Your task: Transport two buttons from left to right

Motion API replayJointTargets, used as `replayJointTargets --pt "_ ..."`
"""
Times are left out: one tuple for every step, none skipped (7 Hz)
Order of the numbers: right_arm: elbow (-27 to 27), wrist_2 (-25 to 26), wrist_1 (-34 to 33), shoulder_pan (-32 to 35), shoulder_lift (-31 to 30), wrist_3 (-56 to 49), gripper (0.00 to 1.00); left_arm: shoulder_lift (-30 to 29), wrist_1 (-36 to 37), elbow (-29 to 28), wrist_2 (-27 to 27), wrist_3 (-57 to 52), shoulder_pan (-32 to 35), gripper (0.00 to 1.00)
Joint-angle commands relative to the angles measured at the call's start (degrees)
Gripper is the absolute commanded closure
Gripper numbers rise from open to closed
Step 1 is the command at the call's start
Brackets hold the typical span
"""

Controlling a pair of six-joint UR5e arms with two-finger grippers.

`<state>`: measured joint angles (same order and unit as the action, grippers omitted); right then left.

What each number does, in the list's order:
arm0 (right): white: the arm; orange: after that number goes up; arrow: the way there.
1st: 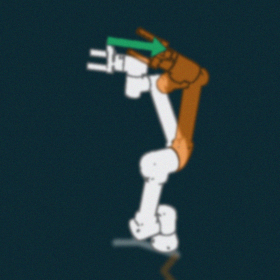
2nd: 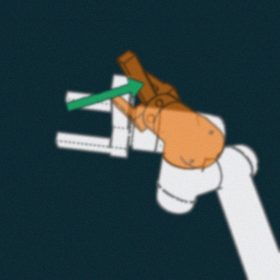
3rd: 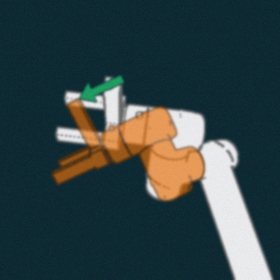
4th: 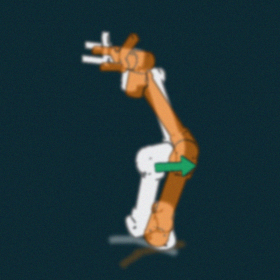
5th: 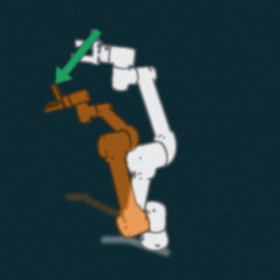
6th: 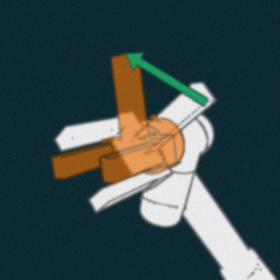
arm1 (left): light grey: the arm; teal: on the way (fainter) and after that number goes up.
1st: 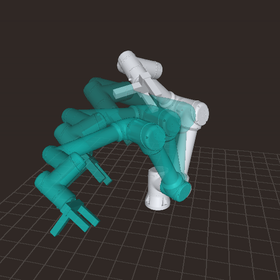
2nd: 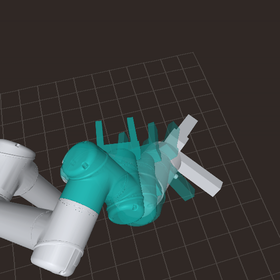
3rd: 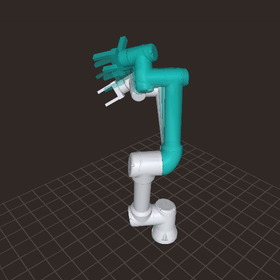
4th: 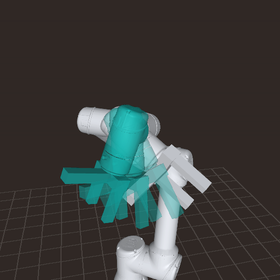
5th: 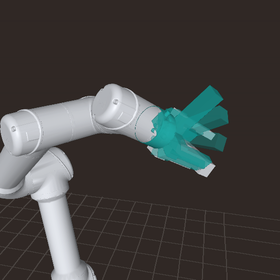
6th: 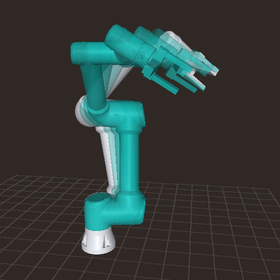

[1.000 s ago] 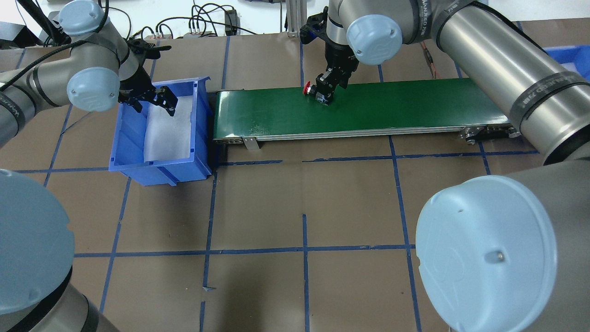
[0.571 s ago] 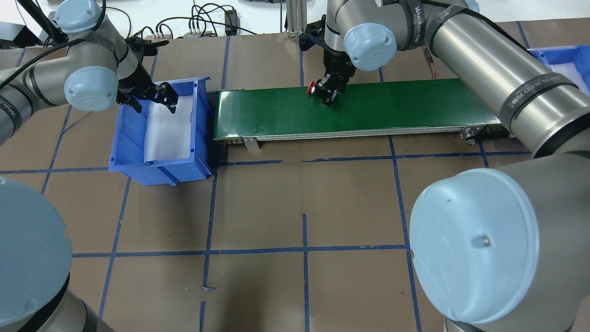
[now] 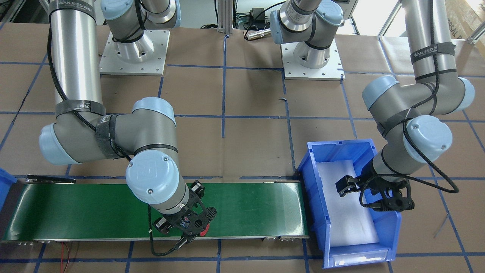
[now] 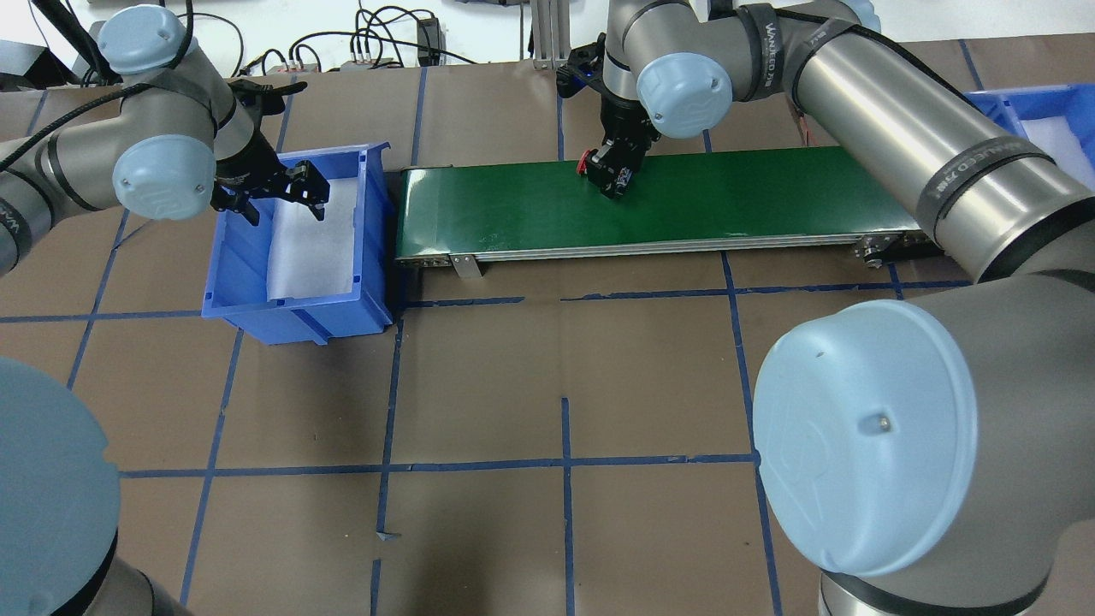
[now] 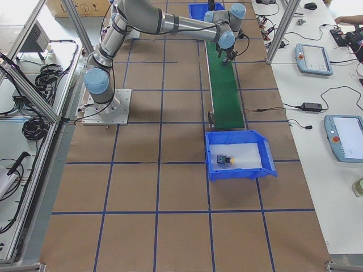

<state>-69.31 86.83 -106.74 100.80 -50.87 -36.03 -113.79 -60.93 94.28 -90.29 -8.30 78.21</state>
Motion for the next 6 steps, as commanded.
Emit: replayJointTargets --pt "0.75 0.00 -0.05 -0.86 -0.36 -0.44 0.35 1.29 0.37 2.30 0.12 2.40 0.10 0.01" --pt "0.75 0.00 -0.31 -0.87 -0.37 -0.44 0.35 1.90 -0.06 2.57 0.03 2.41 0.01 0.01" --pt "0.75 0.00 -0.31 -1.04 -0.46 -0.44 0.34 2.77 -0.15 3.70 -0.06 2.49 -0.16 0.01" --pt "0.92 0.00 -0.31 -1.13 -0.46 -0.44 0.34 3.83 0.11 5.28 -0.06 2.32 -0.34 0.01" --pt "1.01 0.00 -0.23 -1.48 -0.46 -0.44 0.34 4.19 0.46 6.25 0.03 2.23 -0.43 0.01" --pt "1.01 0.00 -0.05 -1.92 -0.46 -0.62 0.34 4.19 0.46 6.44 0.03 2.06 -0.87 0.01"
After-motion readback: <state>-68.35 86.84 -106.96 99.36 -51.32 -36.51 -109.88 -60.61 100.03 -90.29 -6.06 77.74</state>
